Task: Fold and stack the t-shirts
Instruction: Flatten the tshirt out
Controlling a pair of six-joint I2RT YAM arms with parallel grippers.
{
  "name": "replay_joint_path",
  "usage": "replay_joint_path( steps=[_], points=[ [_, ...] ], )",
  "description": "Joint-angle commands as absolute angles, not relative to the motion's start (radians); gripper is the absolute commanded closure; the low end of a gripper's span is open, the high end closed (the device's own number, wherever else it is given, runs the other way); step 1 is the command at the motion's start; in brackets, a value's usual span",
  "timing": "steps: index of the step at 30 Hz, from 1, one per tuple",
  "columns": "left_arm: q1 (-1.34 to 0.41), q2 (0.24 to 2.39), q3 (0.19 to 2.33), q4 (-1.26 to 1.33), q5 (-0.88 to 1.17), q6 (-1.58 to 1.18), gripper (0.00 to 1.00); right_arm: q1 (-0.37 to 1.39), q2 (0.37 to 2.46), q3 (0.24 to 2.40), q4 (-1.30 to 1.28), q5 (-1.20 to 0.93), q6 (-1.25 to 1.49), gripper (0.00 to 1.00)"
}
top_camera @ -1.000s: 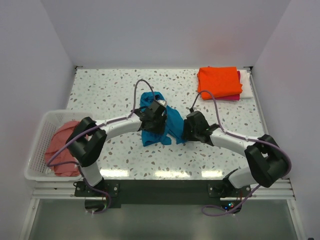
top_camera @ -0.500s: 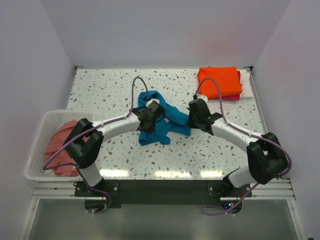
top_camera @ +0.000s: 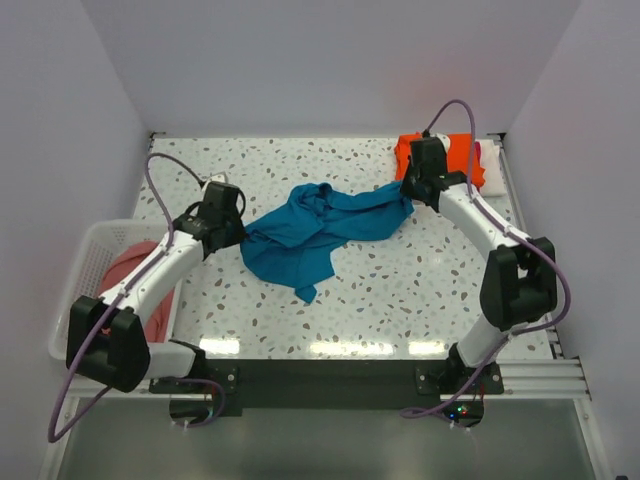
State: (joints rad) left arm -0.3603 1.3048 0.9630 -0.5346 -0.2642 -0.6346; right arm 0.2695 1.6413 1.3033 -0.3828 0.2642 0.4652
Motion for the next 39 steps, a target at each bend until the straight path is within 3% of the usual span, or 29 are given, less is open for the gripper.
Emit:
replay_joint_path(
  steps=[1,7,8,14,15,18,22,26,33,39],
  points=[
    [-0.278,1.333,0.942,-0.468,-0.134,-0.653,1.00,0.233,1.719,1.390,-0.428,0.282,0.443,1.00],
    [-0.178,1.468,1.086,-0.462,-0.071,-0.646,1.00,0.144,1.818,1.477,-0.440,0.221,0.452,1.00],
    [-0.160,1.483,1.106,-0.460,-0.069,-0.646,1.00,0.134,1.827,1.492,-0.445,0.207,0.451,0.93],
    [-0.123,1.629,1.301,-0.443,-0.049,-0.623,0.99,0.126,1.833,1.485,-0.460,0.192,0.437,0.74],
    [-0.123,1.670,1.328,-0.442,-0.026,-0.611,0.95,0.126,1.829,1.476,-0.459,0.187,0.437,0.72],
    [-0.123,1.741,1.434,-0.484,0.021,-0.578,0.54,0.126,1.804,1.447,-0.454,0.172,0.445,0.52],
    [-0.129,1.692,1.366,-0.445,0.046,-0.569,0.35,0.127,1.735,1.358,-0.430,0.170,0.445,0.35],
    [-0.207,1.571,1.243,-0.436,0.003,-0.560,0.37,0.130,1.652,1.247,-0.404,0.161,0.448,0.34],
    [-0.425,1.508,1.068,-0.472,-0.199,-0.577,0.58,0.170,1.506,1.066,-0.347,0.203,0.459,0.33],
    [-0.505,1.543,0.988,-0.434,-0.189,-0.569,0.60,0.241,1.468,1.029,-0.350,0.198,0.453,0.33]
  ],
)
